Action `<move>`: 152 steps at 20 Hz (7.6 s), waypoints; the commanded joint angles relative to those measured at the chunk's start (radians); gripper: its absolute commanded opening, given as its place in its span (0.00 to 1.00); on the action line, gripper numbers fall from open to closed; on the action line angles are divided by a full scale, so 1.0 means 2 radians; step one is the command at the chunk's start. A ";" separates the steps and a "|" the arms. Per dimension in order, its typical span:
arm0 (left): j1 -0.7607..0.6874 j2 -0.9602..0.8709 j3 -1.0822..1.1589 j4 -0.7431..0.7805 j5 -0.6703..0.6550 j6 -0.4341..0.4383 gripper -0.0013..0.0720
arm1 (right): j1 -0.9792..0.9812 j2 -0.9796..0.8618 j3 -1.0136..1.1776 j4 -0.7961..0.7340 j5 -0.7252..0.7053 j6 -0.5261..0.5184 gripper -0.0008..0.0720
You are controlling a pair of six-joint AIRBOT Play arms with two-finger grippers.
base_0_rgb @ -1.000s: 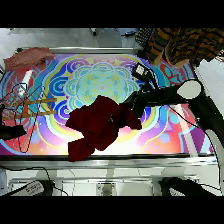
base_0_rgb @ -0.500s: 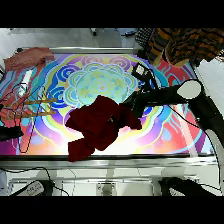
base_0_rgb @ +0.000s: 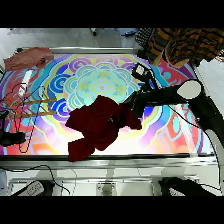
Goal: Fold the clothes and pants, and hang the long-sleeved shirts on hangers.
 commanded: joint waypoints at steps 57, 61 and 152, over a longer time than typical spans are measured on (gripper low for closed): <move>-0.284 0.472 0.114 -0.134 0.271 0.135 0.05 | -0.088 0.001 0.039 -0.061 -0.108 0.315 0.07; -0.284 0.466 0.114 -0.156 0.272 0.135 0.06 | -0.088 0.001 0.039 -0.059 -0.108 0.315 0.07; -0.339 0.214 -0.088 -0.622 0.178 0.405 0.06 | -0.044 0.006 0.134 -0.142 0.269 0.010 0.58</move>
